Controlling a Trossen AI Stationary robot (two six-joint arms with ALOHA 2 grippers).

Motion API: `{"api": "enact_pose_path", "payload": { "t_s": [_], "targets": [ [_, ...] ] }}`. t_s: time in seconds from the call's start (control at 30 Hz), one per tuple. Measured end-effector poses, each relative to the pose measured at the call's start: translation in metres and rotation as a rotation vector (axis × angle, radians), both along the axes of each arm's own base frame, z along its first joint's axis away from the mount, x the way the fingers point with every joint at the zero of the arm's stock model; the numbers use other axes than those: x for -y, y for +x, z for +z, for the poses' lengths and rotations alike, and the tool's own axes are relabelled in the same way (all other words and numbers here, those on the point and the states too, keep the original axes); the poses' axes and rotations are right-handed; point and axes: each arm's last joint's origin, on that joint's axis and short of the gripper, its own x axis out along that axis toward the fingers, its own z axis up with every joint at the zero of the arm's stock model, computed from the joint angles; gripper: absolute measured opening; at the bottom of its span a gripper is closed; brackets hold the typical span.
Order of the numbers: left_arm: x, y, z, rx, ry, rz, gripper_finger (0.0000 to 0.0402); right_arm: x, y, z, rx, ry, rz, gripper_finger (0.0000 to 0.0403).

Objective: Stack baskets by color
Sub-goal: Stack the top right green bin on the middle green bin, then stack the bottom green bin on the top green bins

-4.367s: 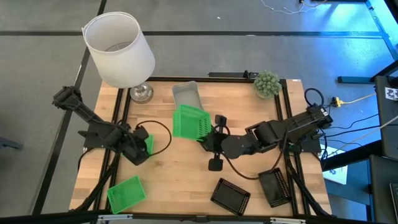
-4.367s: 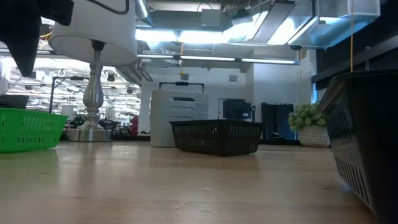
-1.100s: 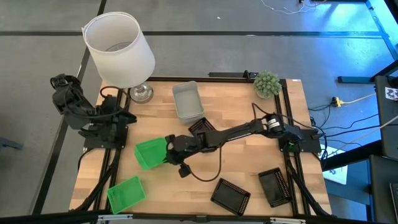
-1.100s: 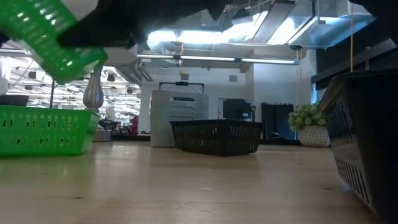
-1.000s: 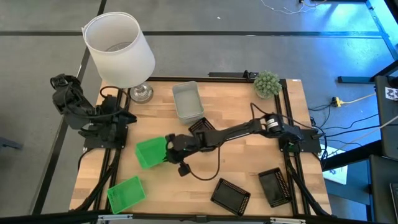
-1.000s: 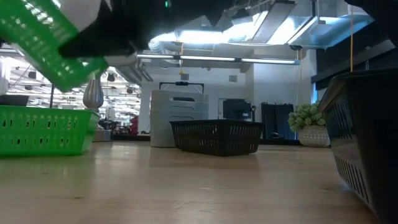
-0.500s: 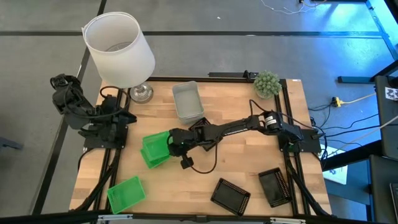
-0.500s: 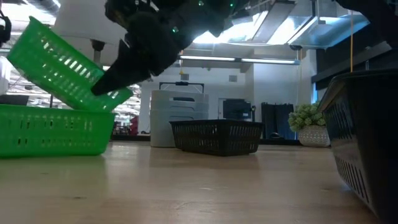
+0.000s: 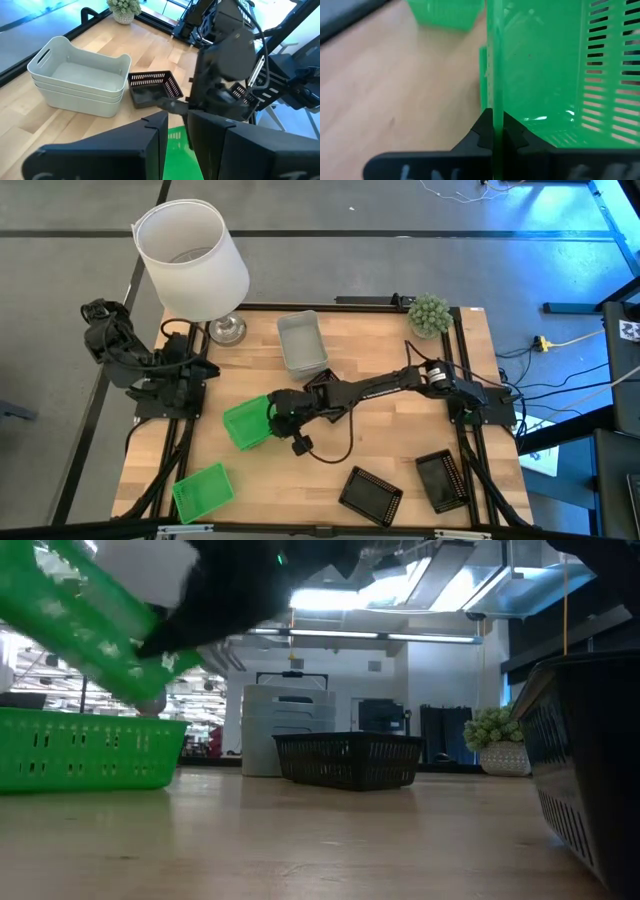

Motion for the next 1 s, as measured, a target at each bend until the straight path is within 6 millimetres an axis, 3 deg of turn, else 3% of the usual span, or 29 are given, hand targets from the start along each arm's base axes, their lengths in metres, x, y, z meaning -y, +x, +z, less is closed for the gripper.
{"api": "enact_pose_path", "payload": {
  "t_s": [0.33, 0.87, 1.0],
  "targets": [
    [0.0, 0.0, 0.0, -0.002, 0.02, -0.008, 0.0066, 0.014, -0.001, -0.02, -0.097, -0.05, 0.006, 0.0],
    [0.0, 0.0, 0.0, -0.002, 0.017, -0.007, 0.0066, 0.017, -0.001, -0.02, -0.101, -0.062, -0.01, 0.0068],
    [0.001, 0.0, 0.0, -0.012, 0.015, -0.029, 0.0066, 0.017, 0.002, -0.007, -0.076, -0.099, -0.052, 0.0075]
  ]
}}
